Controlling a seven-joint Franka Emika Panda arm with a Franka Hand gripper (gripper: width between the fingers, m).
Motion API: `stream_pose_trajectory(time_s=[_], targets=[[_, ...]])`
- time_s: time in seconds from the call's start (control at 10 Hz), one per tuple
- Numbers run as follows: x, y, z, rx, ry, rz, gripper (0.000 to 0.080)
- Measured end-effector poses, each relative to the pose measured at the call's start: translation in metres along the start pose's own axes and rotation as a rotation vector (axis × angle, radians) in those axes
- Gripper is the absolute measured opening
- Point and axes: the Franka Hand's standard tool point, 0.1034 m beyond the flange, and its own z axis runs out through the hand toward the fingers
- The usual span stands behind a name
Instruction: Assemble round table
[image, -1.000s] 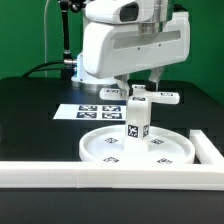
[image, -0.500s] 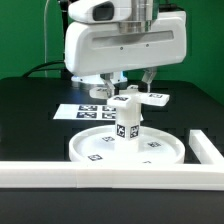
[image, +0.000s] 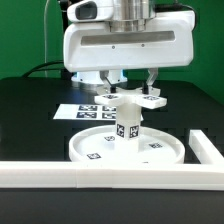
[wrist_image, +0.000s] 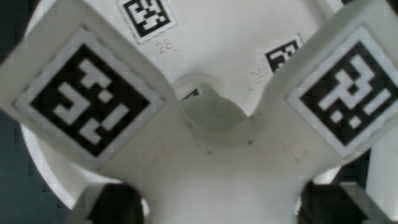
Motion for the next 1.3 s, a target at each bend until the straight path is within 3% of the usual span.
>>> stream_pose_trajectory(time_s=[0.6,0.8,1.1,1.2,1.3], targets=[[0.0009,-0.0020,-0.0001,0.012,0.013,0.418,0.0432],[0.0013,-0.0051,0.0001,0.043,0.015,0.631,0.0432],[0.0010,-0.0063,0.0007,0.043,0.014,0.683,0.0432],[0.0006,-0.0055,-0.0007,0.042,0.009,0.678,0.0613],[0.0011,-0.0046,-0.0077,0.047,0.004,0.674,0.0613]])
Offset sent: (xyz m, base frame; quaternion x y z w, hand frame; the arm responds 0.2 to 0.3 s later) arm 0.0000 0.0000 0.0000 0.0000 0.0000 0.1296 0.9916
